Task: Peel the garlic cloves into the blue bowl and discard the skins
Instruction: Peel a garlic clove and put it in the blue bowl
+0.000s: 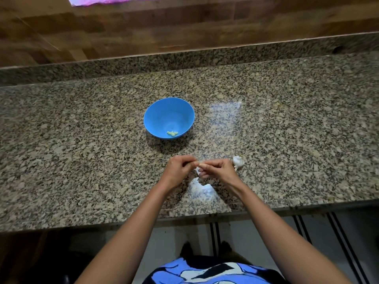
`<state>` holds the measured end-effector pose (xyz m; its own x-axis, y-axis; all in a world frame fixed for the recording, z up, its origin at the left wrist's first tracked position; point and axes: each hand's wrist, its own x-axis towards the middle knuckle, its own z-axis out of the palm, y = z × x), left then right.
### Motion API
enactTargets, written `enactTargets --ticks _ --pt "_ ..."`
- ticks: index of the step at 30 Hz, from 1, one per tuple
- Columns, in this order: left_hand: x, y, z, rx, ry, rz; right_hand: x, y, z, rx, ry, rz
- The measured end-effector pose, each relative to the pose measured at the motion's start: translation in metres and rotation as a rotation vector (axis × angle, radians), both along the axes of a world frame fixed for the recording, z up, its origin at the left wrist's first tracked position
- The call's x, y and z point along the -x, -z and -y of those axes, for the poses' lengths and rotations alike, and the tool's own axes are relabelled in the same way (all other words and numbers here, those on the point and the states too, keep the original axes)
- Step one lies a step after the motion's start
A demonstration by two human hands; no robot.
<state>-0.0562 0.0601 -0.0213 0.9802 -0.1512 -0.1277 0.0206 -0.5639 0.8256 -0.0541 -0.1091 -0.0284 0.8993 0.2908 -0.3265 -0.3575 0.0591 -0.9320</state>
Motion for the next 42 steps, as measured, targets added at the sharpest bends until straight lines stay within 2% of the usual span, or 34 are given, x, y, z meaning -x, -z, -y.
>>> enactTargets --ticks 6,12,14,16,19,23,25,28,33,37,42 --pt "-0.006 0.003 -0.002 0.103 -0.002 -0.059 0.003 0.002 0.0 -0.041 0.041 -0.104" --pt "0.001 0.0 0.01 -0.22 0.065 0.337 0.0 -0.002 -0.011 -0.018 0.182 -0.168" --pt "0.006 0.004 0.012 -0.268 0.102 0.424 -0.003 -0.004 -0.011 0.016 0.191 -0.178" --pt "0.009 0.008 0.012 -0.253 0.085 0.43 -0.004 -0.006 -0.011 0.037 0.17 -0.173" --pt "0.007 0.009 0.01 -0.046 -0.04 0.23 -0.004 -0.008 -0.008 0.035 0.122 -0.163" --pt "0.008 0.001 0.015 0.667 -0.352 -0.159 -0.006 -0.009 -0.009 0.036 0.117 -0.161" --pt "0.01 -0.002 0.016 0.861 -0.47 -0.253 -0.005 -0.009 -0.012 0.098 0.113 -0.122" --pt "0.014 -0.002 0.016 0.869 -0.496 -0.29 -0.003 -0.008 -0.017 0.216 0.138 -0.073" --pt "0.017 0.004 0.014 0.852 -0.531 -0.271 -0.006 0.002 -0.021 0.519 0.099 0.165" --pt "0.018 0.005 0.013 0.798 -0.492 -0.245 -0.004 0.001 -0.022 0.508 0.07 0.247" --pt "0.021 0.004 0.015 0.799 -0.467 -0.194 -0.002 -0.008 -0.023 0.481 0.049 0.258"
